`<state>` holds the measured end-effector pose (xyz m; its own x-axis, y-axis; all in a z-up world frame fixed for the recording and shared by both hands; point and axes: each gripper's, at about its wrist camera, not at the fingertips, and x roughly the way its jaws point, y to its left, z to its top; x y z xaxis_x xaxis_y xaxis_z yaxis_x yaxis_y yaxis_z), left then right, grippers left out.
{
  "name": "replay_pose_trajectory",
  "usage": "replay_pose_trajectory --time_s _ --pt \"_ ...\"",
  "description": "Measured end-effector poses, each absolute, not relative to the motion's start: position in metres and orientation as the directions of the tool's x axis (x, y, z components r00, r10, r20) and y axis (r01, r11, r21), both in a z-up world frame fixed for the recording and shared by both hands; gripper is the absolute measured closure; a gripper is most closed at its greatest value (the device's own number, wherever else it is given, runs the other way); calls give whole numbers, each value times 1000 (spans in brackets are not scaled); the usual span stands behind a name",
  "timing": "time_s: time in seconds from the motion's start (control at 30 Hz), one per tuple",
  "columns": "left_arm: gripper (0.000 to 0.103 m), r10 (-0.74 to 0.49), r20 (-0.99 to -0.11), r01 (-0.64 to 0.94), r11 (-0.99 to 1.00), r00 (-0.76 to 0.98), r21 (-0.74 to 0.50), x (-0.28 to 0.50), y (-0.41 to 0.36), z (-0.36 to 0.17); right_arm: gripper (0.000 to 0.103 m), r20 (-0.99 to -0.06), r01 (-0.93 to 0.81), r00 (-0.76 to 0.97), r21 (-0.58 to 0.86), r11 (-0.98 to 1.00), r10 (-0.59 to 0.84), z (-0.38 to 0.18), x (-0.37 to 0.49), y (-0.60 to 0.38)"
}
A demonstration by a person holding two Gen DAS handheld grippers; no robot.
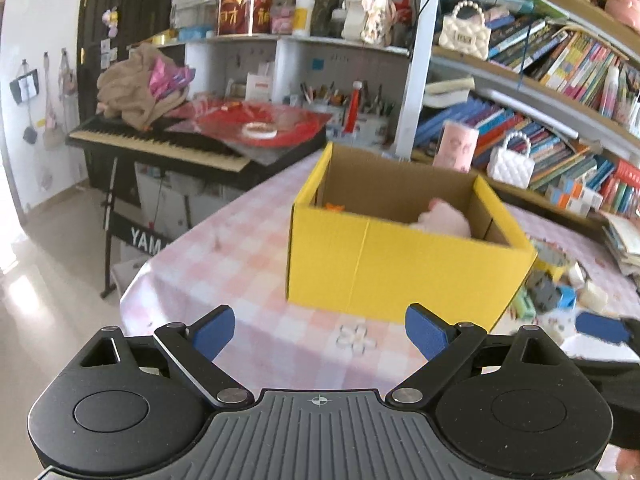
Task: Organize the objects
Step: 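Withdraw both grippers from the box toward the remaining table items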
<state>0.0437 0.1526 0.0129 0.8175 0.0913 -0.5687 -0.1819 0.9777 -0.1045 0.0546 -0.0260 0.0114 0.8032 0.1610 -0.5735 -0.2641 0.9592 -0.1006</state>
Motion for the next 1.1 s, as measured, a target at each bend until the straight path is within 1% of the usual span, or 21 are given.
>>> replay_pose_trajectory --time_s 0.1,0.5,0.6,0.67,1.1 --pt "9 95 -581 -181 979 809 -92 35 152 9 30 -599 -257 787 -98 962 149 5 44 -30" --pt "9 66 -641 -115 993 765 -34 12 132 -8 29 -630 -195 768 -57 979 116 -1 23 -43" --pt "8 59 -646 -105 994 761 -33 9 131 -9 29 -632 -184 767 -52 982 111 -3 17 -46" --pt "6 53 -650 -97 995 758 -32 7 129 -10 28 -633 -174 767 -50 983 104 -3 12 -48" --pt "5 -36 -666 5 999 745 -47 2 105 -15 27 -636 -62 772 -53 997 14 -6 -12 -75"
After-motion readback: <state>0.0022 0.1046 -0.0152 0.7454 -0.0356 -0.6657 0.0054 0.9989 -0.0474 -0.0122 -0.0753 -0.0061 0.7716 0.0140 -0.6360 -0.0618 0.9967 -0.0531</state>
